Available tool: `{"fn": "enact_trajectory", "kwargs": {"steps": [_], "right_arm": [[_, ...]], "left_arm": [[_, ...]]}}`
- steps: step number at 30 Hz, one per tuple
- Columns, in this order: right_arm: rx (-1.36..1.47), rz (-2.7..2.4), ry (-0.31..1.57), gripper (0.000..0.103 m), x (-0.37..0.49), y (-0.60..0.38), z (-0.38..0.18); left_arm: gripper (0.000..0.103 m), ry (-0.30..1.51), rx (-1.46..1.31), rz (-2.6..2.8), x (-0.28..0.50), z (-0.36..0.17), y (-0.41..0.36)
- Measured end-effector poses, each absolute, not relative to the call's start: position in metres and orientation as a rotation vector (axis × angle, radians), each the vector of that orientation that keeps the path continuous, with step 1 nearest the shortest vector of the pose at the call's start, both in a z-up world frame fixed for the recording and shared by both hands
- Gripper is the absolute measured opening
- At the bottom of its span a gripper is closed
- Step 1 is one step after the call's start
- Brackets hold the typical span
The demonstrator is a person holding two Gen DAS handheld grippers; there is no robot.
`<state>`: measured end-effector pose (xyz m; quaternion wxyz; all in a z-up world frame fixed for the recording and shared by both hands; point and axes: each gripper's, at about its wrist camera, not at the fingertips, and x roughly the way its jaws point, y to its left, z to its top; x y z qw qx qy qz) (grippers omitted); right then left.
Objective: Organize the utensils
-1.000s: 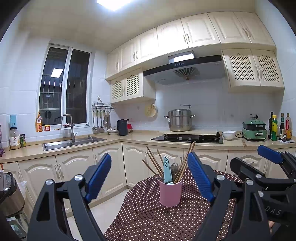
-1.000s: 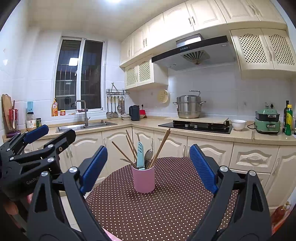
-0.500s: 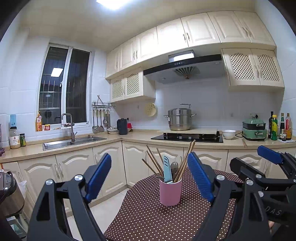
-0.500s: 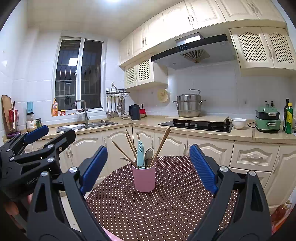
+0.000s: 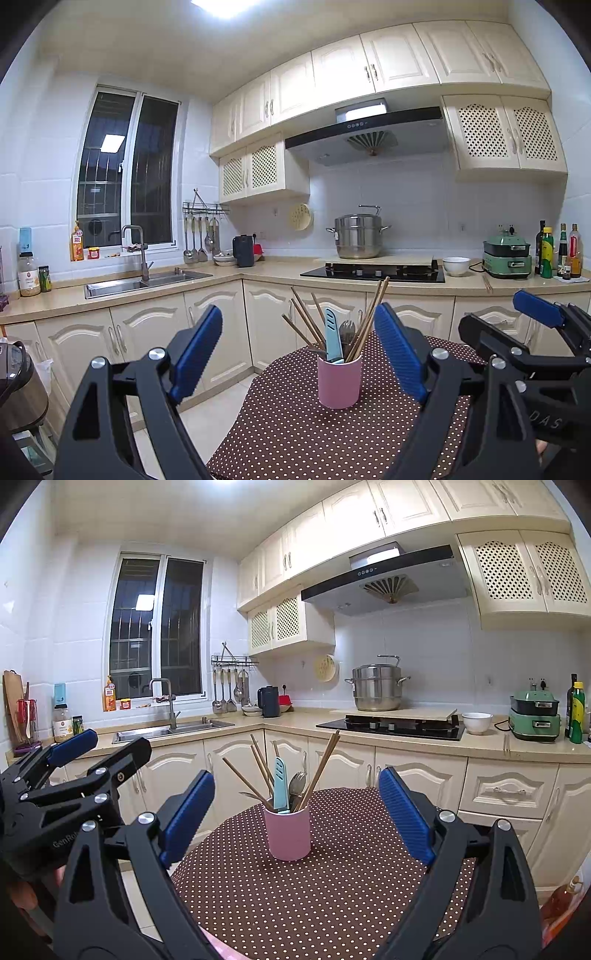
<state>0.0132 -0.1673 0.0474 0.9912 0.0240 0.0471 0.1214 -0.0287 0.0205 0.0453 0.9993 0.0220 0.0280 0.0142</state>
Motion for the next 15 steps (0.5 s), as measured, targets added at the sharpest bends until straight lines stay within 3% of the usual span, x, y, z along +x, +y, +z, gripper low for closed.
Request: {"fn": "enact_trajectory", "kwargs": {"steps": [15], "right_arm": [[0.051,0.246,0.103,0.089,0.0151,-0.1677,0.0460]], "left_arm": [[0.083,0.062,0.046,0.031,-0.0287,0.0409,0.0229]]}}
